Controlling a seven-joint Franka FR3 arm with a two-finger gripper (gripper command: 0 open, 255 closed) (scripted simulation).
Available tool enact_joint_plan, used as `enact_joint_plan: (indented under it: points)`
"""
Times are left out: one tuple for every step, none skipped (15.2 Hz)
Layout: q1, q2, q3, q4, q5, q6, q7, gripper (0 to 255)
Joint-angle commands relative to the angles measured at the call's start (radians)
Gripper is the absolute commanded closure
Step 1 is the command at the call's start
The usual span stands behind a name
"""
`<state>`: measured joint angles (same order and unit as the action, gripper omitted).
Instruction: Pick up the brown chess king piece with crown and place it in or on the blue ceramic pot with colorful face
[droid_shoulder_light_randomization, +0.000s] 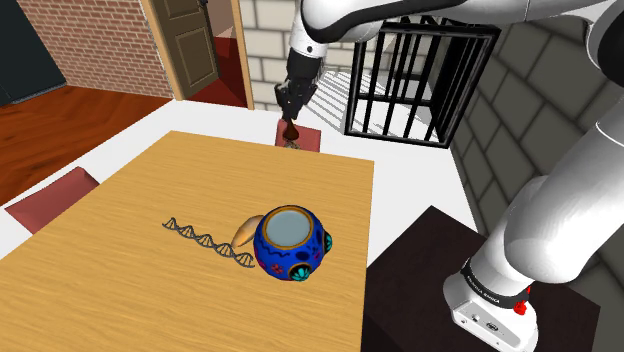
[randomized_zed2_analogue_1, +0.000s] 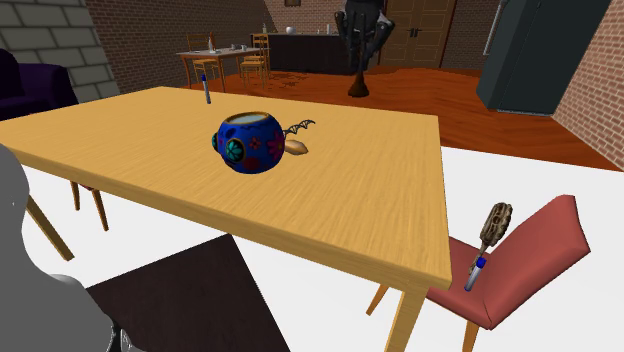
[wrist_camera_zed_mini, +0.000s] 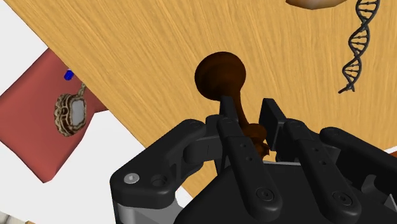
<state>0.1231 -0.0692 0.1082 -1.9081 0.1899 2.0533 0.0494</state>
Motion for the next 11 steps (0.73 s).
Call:
enact_joint_plan:
  points:
    - [0.000, -0.002, 0.000, 0.020, -0.002, -0.022, 0.004, 255]
    - [0.008, -0.027, 0.009, -0.007, -0.002, -0.018, 0.021, 255]
    - [0.016, -0.052, 0.019, -0.032, -0.002, -0.014, 0.039, 255]
    - [0.024, -0.076, 0.029, -0.056, -0.001, -0.010, 0.057, 255]
    - [0.033, -0.099, 0.040, -0.079, 0.000, -0.008, 0.075, 255]
    - [0.041, -0.121, 0.051, -0.100, 0.001, -0.006, 0.094, 255]
    - [0.049, -0.143, 0.062, -0.120, 0.003, -0.004, 0.112, 255]
    - [0.057, -0.164, 0.074, -0.140, 0.005, -0.003, 0.132, 255]
    - [0.066, -0.185, 0.086, -0.157, 0.007, -0.002, 0.151, 255]
    - [0.074, -0.205, 0.098, -0.174, 0.009, -0.002, 0.170, 255]
    - [0.082, -0.224, 0.111, -0.190, 0.012, -0.002, 0.190, 255]
